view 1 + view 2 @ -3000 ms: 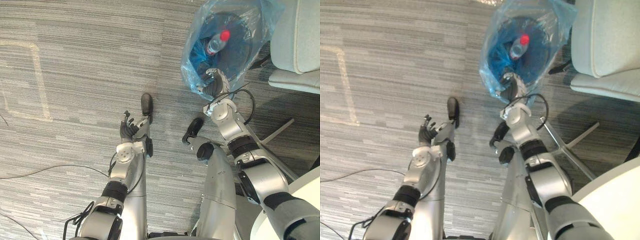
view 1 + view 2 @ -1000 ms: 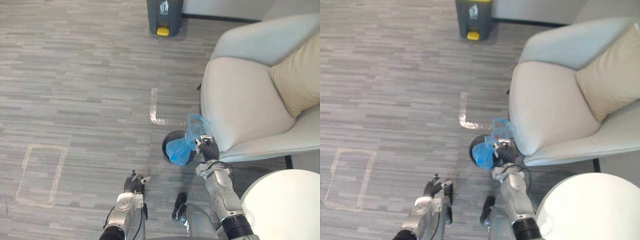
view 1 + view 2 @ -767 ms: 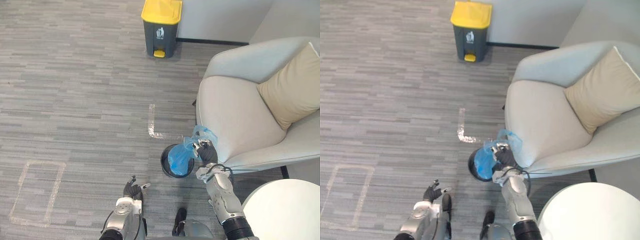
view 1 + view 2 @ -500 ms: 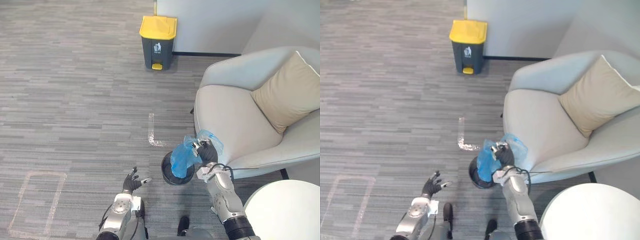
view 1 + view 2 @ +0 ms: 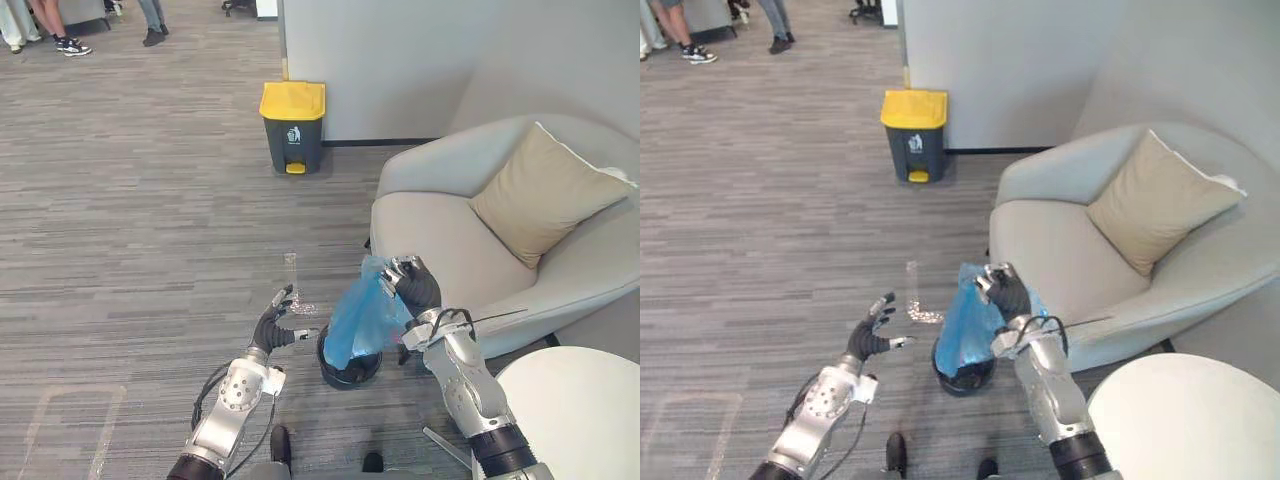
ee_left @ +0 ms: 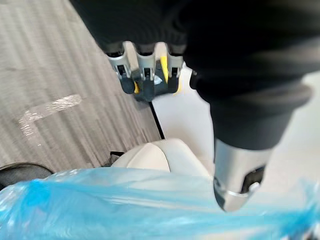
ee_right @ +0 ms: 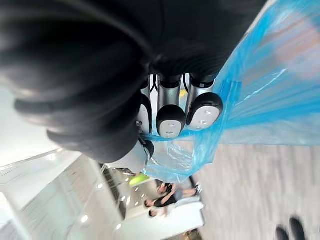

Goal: Gather rubbish on tea table into small bin, then transfer packed bag to large trash can.

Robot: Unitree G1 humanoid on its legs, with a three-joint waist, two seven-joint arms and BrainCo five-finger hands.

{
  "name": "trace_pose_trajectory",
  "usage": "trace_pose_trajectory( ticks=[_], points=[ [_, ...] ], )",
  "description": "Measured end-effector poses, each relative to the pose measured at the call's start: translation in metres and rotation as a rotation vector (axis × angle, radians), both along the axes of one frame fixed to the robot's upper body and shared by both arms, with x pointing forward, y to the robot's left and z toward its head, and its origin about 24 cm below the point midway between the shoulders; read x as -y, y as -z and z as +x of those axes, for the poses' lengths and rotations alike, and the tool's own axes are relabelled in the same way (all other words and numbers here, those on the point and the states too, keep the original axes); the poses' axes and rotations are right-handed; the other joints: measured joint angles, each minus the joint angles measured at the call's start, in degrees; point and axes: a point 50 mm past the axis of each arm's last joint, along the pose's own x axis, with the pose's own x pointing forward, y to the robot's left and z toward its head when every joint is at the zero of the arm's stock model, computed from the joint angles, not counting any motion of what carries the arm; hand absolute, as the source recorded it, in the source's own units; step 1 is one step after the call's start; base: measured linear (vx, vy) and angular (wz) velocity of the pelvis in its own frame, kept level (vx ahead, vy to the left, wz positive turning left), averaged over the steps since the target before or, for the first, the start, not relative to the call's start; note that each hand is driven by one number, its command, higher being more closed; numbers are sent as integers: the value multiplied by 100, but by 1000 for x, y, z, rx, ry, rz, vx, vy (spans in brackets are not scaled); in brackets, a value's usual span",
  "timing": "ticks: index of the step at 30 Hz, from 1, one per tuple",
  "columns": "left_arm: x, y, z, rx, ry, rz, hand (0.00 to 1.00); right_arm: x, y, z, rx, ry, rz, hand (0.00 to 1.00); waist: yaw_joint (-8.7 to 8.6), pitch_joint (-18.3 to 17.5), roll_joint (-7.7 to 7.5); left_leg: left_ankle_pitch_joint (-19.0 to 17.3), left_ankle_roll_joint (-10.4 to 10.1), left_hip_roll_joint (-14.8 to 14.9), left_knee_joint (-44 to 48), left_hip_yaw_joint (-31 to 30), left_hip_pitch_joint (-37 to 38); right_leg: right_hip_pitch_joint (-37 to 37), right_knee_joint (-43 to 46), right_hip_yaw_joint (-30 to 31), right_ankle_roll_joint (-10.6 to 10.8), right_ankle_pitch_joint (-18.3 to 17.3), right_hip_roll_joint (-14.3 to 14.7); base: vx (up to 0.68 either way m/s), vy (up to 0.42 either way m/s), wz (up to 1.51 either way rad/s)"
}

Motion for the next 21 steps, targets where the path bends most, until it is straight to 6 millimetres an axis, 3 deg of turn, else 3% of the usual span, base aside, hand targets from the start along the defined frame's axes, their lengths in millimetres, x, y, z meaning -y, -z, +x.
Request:
trace_pose_trajectory(
  ticks=[10,16,21],
  points=[
    [23,-20,9,113,121,40,0,-30,-18,4,40,-173,103,100,-53,-75,-28,-15,-22,77,-4,229,92,-8,-77,246,-53,72,95,5,-1,-13],
    [38,-24,9,138,209,84,0,-49,-35,-3,98,-292,140,100,-87,-145,-31,-18,-28,92,-4,282,95,-6,-156,310,-62,139,118,11,-1,-5],
    [41,-25,12,172,229,133,0,-63,-38,-7,104,-365,159,100,-109,-215,-55,-19,-28,90,-31,332,99,-3,-231,377,-57,187,122,8,3,-6]
  ],
)
